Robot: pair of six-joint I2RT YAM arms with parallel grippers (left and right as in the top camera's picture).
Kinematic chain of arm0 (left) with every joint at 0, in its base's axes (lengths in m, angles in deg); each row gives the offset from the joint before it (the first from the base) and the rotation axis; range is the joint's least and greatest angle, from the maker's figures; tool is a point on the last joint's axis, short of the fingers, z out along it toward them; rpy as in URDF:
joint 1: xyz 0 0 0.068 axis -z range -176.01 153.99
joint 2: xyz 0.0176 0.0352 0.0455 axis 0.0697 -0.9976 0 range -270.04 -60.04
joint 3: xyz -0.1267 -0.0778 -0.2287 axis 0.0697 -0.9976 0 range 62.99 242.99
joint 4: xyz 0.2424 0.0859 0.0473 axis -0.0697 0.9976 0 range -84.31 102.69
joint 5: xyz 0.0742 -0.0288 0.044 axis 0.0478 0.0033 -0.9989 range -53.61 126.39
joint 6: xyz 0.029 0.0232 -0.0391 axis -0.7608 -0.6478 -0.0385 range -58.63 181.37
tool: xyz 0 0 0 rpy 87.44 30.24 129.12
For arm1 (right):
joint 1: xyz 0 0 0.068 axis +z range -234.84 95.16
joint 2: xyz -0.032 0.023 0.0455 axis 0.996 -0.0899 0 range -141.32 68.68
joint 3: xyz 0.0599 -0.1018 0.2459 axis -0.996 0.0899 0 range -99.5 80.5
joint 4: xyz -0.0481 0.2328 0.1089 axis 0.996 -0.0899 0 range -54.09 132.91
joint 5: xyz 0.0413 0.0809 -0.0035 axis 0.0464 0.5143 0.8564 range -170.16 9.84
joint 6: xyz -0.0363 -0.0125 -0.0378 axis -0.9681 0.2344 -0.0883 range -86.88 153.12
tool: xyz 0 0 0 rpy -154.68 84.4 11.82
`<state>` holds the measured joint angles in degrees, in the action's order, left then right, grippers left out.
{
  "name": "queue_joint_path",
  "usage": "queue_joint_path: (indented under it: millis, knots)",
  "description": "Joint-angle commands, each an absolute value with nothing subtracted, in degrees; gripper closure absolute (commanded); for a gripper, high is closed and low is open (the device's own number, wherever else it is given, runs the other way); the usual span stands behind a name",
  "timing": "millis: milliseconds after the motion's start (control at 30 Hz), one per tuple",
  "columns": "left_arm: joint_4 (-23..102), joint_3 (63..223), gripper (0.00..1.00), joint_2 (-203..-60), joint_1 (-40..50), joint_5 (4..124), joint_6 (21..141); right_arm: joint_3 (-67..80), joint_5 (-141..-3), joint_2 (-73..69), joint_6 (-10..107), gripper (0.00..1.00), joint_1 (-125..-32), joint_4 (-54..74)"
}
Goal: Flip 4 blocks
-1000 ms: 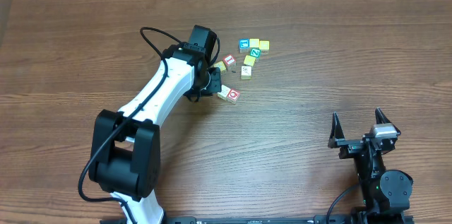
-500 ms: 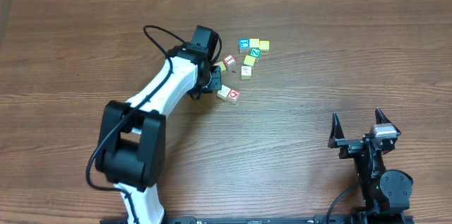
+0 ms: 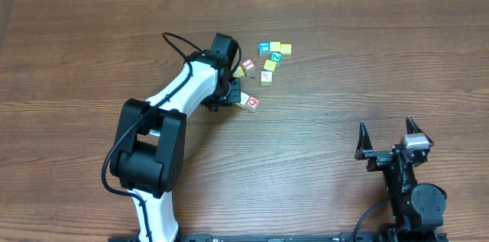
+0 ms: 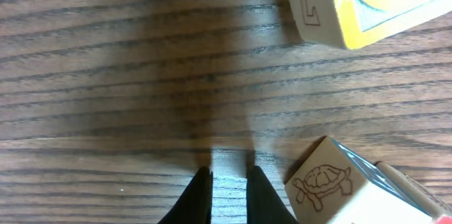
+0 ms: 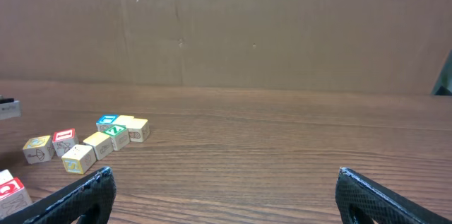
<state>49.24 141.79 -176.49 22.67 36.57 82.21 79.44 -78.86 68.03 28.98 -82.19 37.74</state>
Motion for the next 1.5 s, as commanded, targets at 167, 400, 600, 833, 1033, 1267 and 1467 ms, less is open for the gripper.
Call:
queue_joint_path:
  millis: [167,400,600,833,1033,1267,1467]
  knots:
    - [47.5,142.1,0.96,-177.0,22.8,35.8,81.8,80.1,-78.6,68.5,28.8,0.0,-82.4,38.1]
    - [44.2,142.1,0.86,-177.0,22.9,40.4,84.1,80.1,-78.6,68.5,28.8,0.0,-82.4,38.1]
    - [45.9,142.1,0.96,-177.0,22.9,40.9,84.1,80.1,-78.6,68.5,28.8,0.0,-82.4,38.1]
    - [51.8,142.1,0.96,-177.0,22.9,45.2,82.6,80.1,-78.6,68.5,28.8,0.0,-82.4,38.1]
    - [50.7,142.2,0.96,-177.0,22.9,42.6,78.6,80.1,-78.6,68.5,28.8,0.0,-82.4,38.1]
    - [48.1,142.3,0.96,-177.0,22.9,28.3,79.4,80.1,-78.6,68.5,28.8,0.0,-82.4,38.1]
    - [39.8,142.3,0.95,-177.0,23.2,36.5,79.4,80.1,-78.6,68.5,28.8,0.0,-82.4,38.1]
